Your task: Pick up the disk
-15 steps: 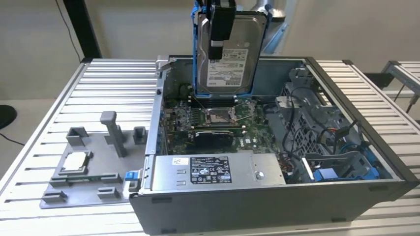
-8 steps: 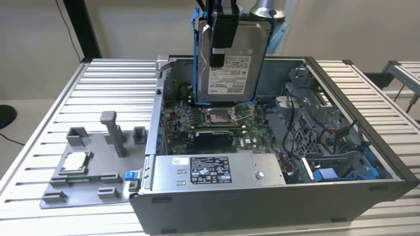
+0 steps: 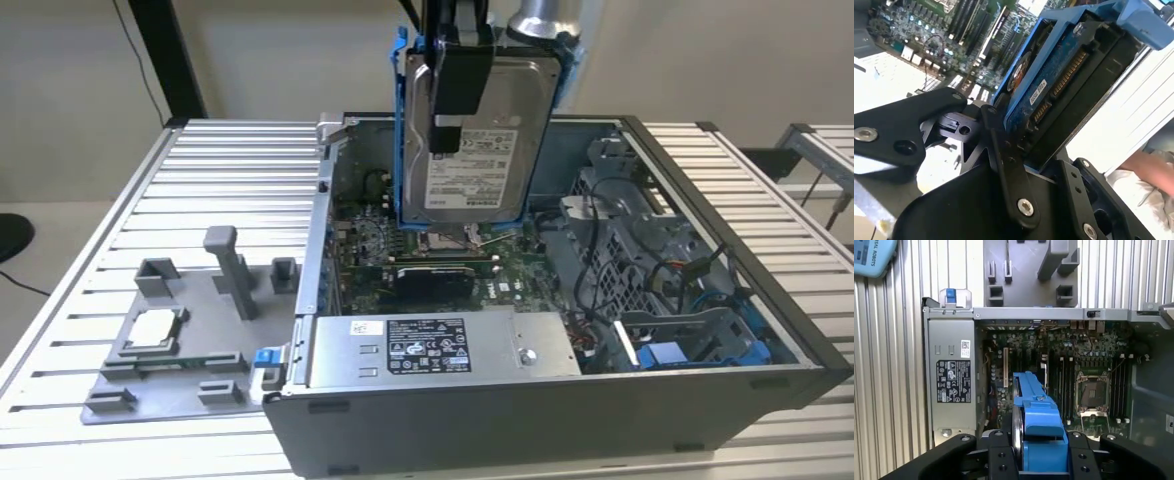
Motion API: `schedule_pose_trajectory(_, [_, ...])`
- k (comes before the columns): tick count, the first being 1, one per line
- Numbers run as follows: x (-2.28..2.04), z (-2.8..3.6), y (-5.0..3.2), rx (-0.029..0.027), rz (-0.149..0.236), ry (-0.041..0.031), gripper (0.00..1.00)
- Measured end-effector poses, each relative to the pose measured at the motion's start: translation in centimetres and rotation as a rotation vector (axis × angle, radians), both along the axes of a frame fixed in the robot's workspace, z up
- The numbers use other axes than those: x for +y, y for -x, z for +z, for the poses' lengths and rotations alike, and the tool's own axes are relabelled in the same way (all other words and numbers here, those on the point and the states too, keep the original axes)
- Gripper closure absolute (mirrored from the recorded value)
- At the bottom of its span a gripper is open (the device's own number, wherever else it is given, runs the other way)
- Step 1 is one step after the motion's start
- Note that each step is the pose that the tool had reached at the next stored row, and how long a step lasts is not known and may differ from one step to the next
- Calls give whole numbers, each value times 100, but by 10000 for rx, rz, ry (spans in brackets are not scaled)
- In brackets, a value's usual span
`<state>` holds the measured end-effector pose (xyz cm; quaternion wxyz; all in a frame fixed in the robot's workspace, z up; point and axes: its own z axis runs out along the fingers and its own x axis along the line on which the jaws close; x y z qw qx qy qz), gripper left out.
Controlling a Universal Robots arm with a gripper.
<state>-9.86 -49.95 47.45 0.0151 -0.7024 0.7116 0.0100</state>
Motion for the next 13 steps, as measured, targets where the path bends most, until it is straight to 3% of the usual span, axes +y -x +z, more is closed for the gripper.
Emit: schedule_pose_trajectory(13, [-328,-10,0,0,-80,0,100])
